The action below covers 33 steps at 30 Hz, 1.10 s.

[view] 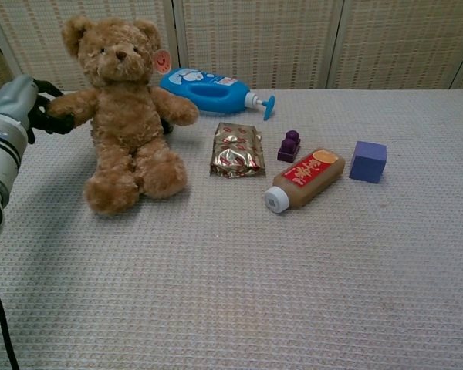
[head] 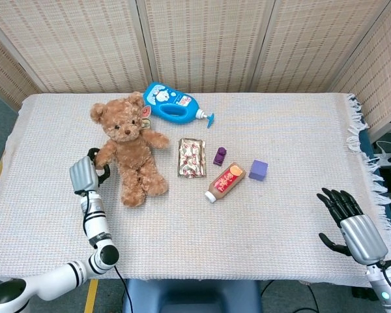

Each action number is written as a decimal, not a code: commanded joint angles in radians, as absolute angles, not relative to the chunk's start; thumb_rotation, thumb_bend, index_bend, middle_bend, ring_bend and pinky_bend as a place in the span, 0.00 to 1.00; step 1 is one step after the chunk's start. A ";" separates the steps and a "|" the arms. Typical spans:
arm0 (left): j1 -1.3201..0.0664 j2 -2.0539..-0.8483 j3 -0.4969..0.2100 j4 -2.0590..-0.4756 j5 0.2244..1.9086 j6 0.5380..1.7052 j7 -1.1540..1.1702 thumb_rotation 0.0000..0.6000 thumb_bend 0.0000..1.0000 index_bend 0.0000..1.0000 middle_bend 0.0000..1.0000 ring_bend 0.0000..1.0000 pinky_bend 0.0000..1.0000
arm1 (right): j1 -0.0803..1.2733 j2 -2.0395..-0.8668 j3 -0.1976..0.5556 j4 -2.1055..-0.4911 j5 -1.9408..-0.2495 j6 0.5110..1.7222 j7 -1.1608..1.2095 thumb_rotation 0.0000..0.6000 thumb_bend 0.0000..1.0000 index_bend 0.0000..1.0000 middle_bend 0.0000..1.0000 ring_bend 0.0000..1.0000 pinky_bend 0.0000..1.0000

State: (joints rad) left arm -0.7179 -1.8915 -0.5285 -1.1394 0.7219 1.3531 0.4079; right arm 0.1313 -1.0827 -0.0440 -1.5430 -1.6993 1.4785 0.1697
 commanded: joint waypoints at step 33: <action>-0.698 -1.868 -0.508 -1.188 0.739 1.312 0.437 1.00 0.48 0.40 0.54 0.51 0.72 | 0.134 -1.079 -0.045 -1.546 -1.694 1.470 0.171 1.00 0.17 0.00 0.00 0.00 0.00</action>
State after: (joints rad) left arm -0.7016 -1.8742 -0.5098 -1.1702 0.7673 1.3305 0.4108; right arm 0.1337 -1.0794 -0.0448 -1.5463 -1.6936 1.4697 0.1712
